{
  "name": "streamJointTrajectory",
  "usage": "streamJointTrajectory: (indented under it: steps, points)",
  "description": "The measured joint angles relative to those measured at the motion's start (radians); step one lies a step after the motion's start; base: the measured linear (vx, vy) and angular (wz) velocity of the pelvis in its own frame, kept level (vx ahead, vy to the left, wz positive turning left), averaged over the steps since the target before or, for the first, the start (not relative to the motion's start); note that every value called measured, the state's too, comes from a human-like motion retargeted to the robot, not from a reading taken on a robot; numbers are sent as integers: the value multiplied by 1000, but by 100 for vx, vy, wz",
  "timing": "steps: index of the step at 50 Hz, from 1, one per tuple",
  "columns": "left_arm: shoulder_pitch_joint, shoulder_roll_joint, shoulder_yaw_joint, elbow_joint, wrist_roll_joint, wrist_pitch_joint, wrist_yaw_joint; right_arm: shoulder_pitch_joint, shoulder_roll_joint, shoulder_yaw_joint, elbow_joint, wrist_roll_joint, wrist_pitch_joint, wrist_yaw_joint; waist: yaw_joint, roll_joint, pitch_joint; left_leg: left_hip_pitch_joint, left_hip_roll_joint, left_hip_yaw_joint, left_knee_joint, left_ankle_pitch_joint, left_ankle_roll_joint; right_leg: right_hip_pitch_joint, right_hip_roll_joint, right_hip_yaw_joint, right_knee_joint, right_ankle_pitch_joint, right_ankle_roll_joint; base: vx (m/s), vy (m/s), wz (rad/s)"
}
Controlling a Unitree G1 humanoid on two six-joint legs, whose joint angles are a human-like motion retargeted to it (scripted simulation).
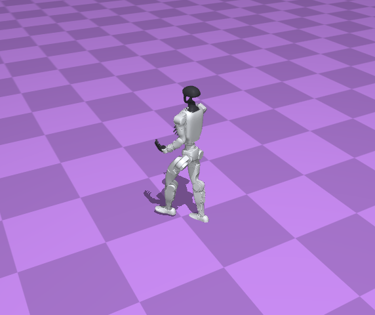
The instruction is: Walk run
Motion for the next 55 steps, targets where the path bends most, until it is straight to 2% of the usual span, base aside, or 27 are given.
streamJointTrajectory:
  steps: [5, 6, 7, 9, 10, 12, 13, 15, 18, 20, 24, 26, 28, 30, 32, 33, 35, 37, 38, 40, 42, 43, 44, 45, 48, 52, 55]
  points:
    - [-18, -14, -7, -21, -16, -9, -10, -52, -35, -4, -59, -40, -37, -58, 31, -15, 4, -12, -88, -128, -281, -124, -43, 128, 23, 5, 21, -32, 29, 122, -28, -23]
    - [-18, -19, -3, -25, -18, -10, -17, -41, -35, -5, -52, -35, -38, -74, 46, -25, -3, 0, -76, -104, -244, -120, -10, 141, 16, 10, 41, 1, 56, 123, -21, -46]
    - [-17, -23, 0, -28, -19, -11, -23, -27, -33, -6, -43, -30, -38, -88, 65, -33, -10, 11, -60, -68, -207, -117, 9, 153, 9, 17, 64, 49, 83, 128, -18, -95]
    - [-11, -29, 7, -32, -18, -14, -35, 23, -21, -14, -9, -21, -33, -87, 112, -41, -28, 35, -27, 4, -143, -86, 7, 168, -6, 19, 131, 234, 141, 164, -14, -107]
    - [-6, -33, 9, -33, -14, -16, -40, 55, -14, -24, 12, -23, -28, -75, 130, -40, -41, 47, -29, -10, -125, -41, 15, 168, -14, 2, 172, 355, 169, 138, -8, -26]
    - [2, -27, 17, -35, -16, -18, -40, 145, 16, -36, 63, -47, -13, -22, 75, -32, -68, 52, -37, -96, -52, -61, 65, 115, -11, -21, 330, 566, 238, 121, -11, 59]
    - [4, -22, 24, -36, -19, -17, -38, 192, 36, -35, 96, -60, -2, 0, 51, -25, -65, 66, -54, -175, -29, -90, 79, 76, -7, -49, 443, 640, 249, 137, -15, 62]
    - [-9, -12, 21, -33, -26, -15, -31, 273, 57, -42, 184, -76, 20, 29, 29, -52, -39, 153, -57, -60, -10, -144, 91, -21, -83, -96, 743, 675, 295, 114, -14, 33]
    - [-57, 17, 2, -12, -28, -5, 5, 402, 78, -67, 336, -91, 36, 87, 43, 23, -19, 260, -2, -99, -69, -180, 86, -141, 11, -108, 740, 552, 242, 104, -20, 9]
    - [-83, 27, -9, -9, -21, -9, 35, 514, 91, -69, 385, -98, 58, 148, 19, 39, -3, 320, -13, -133, -103, -194, 80, -229, 25, -88, 728, 455, 255, 110, -24, 89]
    - [-95, 41, -39, -37, -9, -37, 52, 776, 127, -86, 385, -131, 84, 289, -113, 73, 16, 417, -60, -276, -153, -224, 84, -394, -87, -174, 564, 280, 258, 93, -25, 168]
    - [-102, 50, -40, -46, -12, -42, 37, 890, 139, -98, 385, -155, 74, 363, -166, 68, 21, 465, -94, -318, -164, -251, 89, -458, -157, -182, 414, 255, 268, 92, -38, 138]
    - [-109, 59, -36, -47, -19, -41, 18, 983, 152, -114, 385, -183, 59, 424, -210, 58, 32, 522, -117, -351, -166, -283, 87, -506, -212, -182, 252, 230, 245, 90, -48, 107]
    - [-104, 63, -32, -47, -25, -42, 7, 1056, 167, -127, 385, -208, 46, 455, -229, 57, 41, 580, -120, -364, -168, -310, 74, -545, -237, -222, 100, 170, 194, 98, -60, 44]
    - [-90, 61, -24, -35, -29, -49, 0, 1110, 176, -142, 385, -227, 35, 460, -222, 73, 38, 621, -97, -351, -162, -311, 43, -571, -195, -169, -39, 128, 186, 76, -44, -9]
    - [-80, 55, -22, -29, -28, -52, 1, 1128, 179, -149, 385, -226, 35, 455, -214, 83, 32, 635, -85, -349, -154, -296, 24, -572, -195, -214, -67, 121, 202, 87, -50, -13]
    - [-58, 37, -19, -13, -25, -51, 9, 1142, 180, -159, 385, -210, 48, 446, -221, 101, 14, 654, -69, -364, -124, -232, -25, -568, -184, -204, -18, 148, 157, 111, -67, 24]
    - [-26, 17, -17, -1, -20, -48, 16, 1125, 175, -175, 385, -177, 72, 437, -250, 108, -18, 661, -53, -361, -73, -95, -78, -563, -204, -245, 59, 198, 159, 100, -60, 75]
    - [-7, 8, -14, 4, -17, -48, 15, 1109, 171, -184, 385, -155, 76, 428, -265, 109, -33, 662, -48, -364, -31, 7, -96, -544, -209, -238, 76, 239, 166, 124, -81, 64]
    - [28, -14, -9, 16, -5, -48, 4, 1056, 162, -200, 385, -95, 65, 406, -255, 106, -62, 635, -35, -341, 89, 256, -138, -518, -168, -42, 118, 218, 130, 150, -102, 13]
    - [49, -33, -23, 22, -2, -46, 10, 951, 148, -203, 385, -25, 56, 368, -224, 94, -49, 542, -20, -315, 354, 420, -136, -457, -120, 46, 138, 170, 91, 96, -61, -66]
    - [51, -34, -27, 23, -8, -43, 18, 884, 138, -195, 385, 7, 57, 343, -197, 113, -16, 469, 53, -269, 578, 433, -104, -406, -80, -36, 151, 145, 67, 81, -52, -112]
    - [48, -39, -28, 25, -15, -40, 22, 808, 122, -189, 385, 33, 56, 311, -182, 102, -12, 415, 48, -256, 676, 437, -87, -363, -93, -104, 139, 136, 58, 94, -60, -108]
    - [43, -45, -27, 28, -23, -37, 24, 728, 104, -182, 385, 56, 55, 275, -172, 74, -23, 371, 5, -260, 711, 437, -78, -323, -133, -164, 114, 135, 56, 89, -56, -38]
    - [21, -51, -9, 35, -34, -24, 21, 494, 74, -179, 309, 67, 60, 143, -191, 13, -59, 237, -99, -247, 687, 328, -55, -259, -155, -81, 68, 99, 55, 88, -50, -16]
    - [17, -36, 5, 12, -32, -30, 25, 254, 47, -133, 119, 41, 28, 39, -109, -30, -53, 69, -92, -136, 569, 93, 0, -162, -124, -69, 18, 79, 19, 91, -46, -141]
    - [10, -7, 9, -6, -18, -32, 5, 96, 19, -89, 17, 56, 5, 12, -28, -30, -35, -1, -39, -77, 307, 19, -3, -84, -55, 2, 0, 42, -2, 94, -42, -140]
